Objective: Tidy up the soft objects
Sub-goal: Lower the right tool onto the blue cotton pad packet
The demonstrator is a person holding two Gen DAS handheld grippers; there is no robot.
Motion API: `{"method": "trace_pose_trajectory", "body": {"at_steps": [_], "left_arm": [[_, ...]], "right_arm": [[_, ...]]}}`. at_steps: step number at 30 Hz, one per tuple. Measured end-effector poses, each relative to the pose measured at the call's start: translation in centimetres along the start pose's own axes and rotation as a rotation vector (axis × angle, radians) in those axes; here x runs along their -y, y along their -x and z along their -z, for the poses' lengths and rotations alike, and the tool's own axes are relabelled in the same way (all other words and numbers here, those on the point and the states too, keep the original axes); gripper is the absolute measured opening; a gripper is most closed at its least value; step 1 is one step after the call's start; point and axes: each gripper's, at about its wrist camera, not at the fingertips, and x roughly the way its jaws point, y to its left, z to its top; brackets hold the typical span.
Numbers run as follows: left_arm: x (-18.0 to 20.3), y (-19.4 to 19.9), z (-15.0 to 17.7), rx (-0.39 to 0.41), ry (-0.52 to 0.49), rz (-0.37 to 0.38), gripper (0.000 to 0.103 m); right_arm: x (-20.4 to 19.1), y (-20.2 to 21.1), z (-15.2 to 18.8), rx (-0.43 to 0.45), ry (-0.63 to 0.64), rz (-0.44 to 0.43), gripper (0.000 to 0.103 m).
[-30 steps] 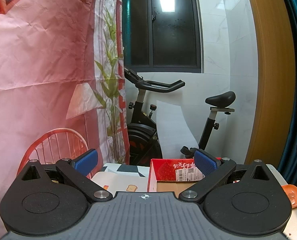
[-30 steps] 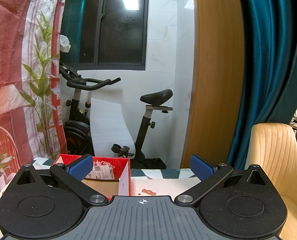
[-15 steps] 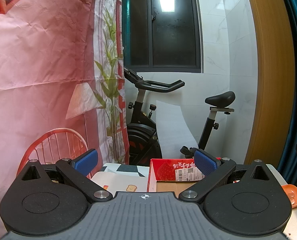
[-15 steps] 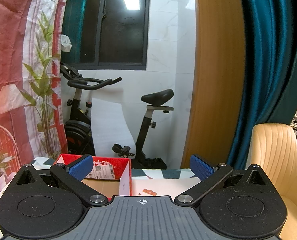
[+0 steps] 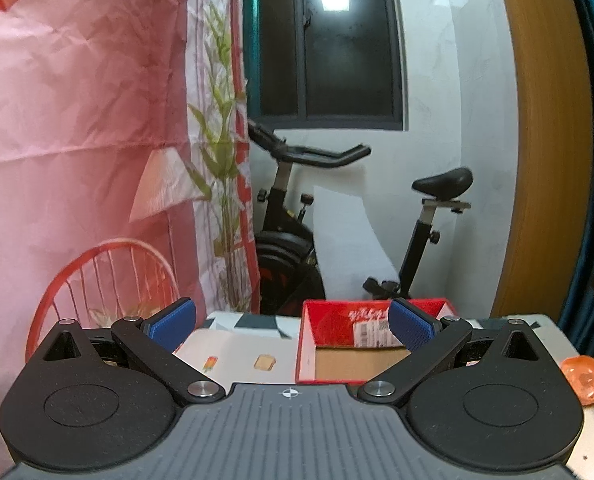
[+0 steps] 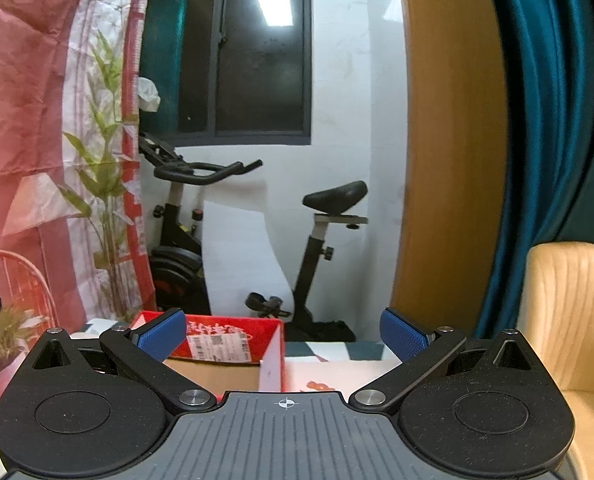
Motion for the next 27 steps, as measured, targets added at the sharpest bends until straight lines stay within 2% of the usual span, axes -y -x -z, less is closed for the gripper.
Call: {"method": "trace_pose_trajectory", "body": {"at_steps": [7,14,21,25,27], "left_arm": [[-0.1,-2.2,3.1,-0.059,-0.037,-0.07,0.103],[-1.0,-5.7,7.1,-0.2,-0.031,-0.071,0.103],[-1.4,-7.7,11.2,-0.28,-0.023,-0.03,0.103],[-1.2,-8.5,13.1,-0.311,0.017,0.002,0.103],[-1.0,-9.0,14.0,-0.334,0.019,0.014,0.103]], "right_arm": [[1.5,-2.6,3.0,0.025,-0.086,-0.07,0.103],[0.0,-6.4,7.9,-0.024,-0.065,-0.083,0.103],[-2.5,-9.5,12.0,-0.172,-0.015,-0.148,0.103],[-4.0,-10.3,14.1,-0.197,0.057,-0.14,0.103],[-4.4,-10.8,15.2,-0.214,0.061,-0.162,0.103]]}}
